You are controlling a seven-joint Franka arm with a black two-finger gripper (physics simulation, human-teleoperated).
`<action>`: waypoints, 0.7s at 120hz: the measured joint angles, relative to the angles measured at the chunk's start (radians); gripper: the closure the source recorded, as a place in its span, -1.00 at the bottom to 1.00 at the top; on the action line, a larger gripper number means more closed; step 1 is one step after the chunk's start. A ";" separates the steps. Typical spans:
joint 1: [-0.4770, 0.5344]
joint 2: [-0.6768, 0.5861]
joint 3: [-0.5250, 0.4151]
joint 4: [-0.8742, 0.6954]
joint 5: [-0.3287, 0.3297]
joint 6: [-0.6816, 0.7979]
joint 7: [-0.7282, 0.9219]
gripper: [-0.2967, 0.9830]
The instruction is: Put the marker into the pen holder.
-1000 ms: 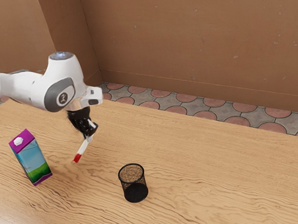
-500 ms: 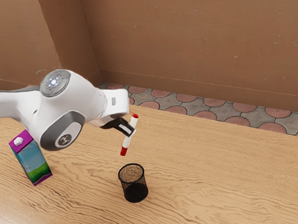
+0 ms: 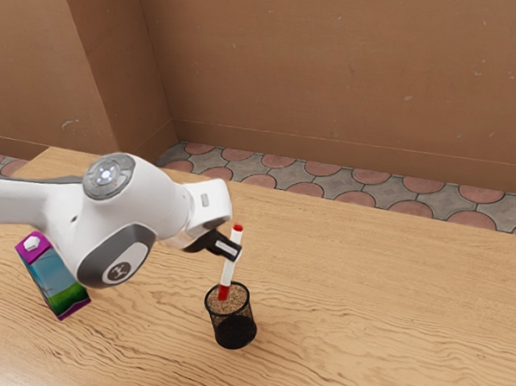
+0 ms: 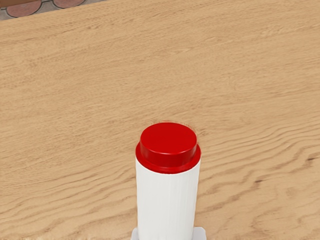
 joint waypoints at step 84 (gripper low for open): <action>-0.049 0.139 0.309 0.985 -0.032 -0.924 -0.058 -0.46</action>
